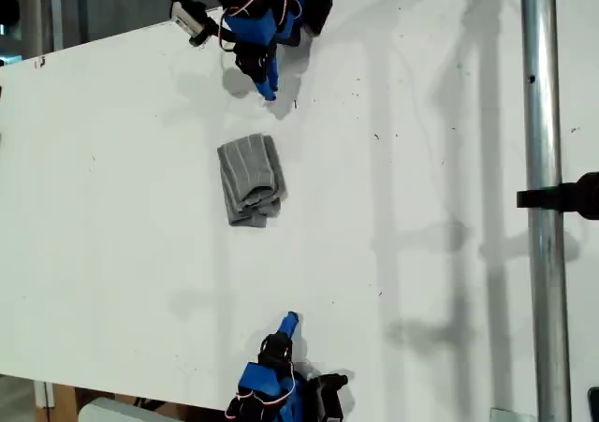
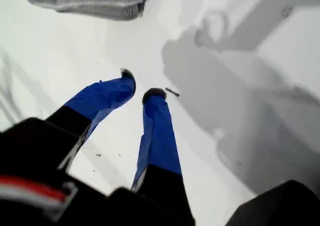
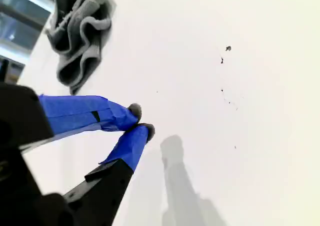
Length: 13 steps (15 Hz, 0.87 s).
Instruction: Grasp corners of a towel and fold twice.
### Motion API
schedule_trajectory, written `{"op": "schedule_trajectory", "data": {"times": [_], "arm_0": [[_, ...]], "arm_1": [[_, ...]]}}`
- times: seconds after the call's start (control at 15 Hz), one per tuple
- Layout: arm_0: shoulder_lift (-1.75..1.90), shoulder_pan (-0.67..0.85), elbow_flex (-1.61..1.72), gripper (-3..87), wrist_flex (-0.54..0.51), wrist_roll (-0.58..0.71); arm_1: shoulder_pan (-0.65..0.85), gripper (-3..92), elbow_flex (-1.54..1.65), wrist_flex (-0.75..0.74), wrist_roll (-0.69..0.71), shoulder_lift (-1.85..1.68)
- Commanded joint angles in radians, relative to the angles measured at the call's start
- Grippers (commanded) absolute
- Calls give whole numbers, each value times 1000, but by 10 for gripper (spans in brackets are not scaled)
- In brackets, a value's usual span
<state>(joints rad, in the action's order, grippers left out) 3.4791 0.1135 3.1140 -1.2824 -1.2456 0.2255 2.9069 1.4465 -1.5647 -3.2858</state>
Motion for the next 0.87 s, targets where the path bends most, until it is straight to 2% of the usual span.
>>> {"op": "schedule_trajectory", "data": {"times": [0.0,0.07,0.8], "arm_0": [[-3,-11,8,17,-3,308],[-3,-11,8,17,-3,305],[-3,-9,8,17,-5,305]], "arm_1": [[-109,101,-17,-2,-49,-3],[-106,103,-15,17,78,-3],[-106,103,-15,15,87,-3]]}}
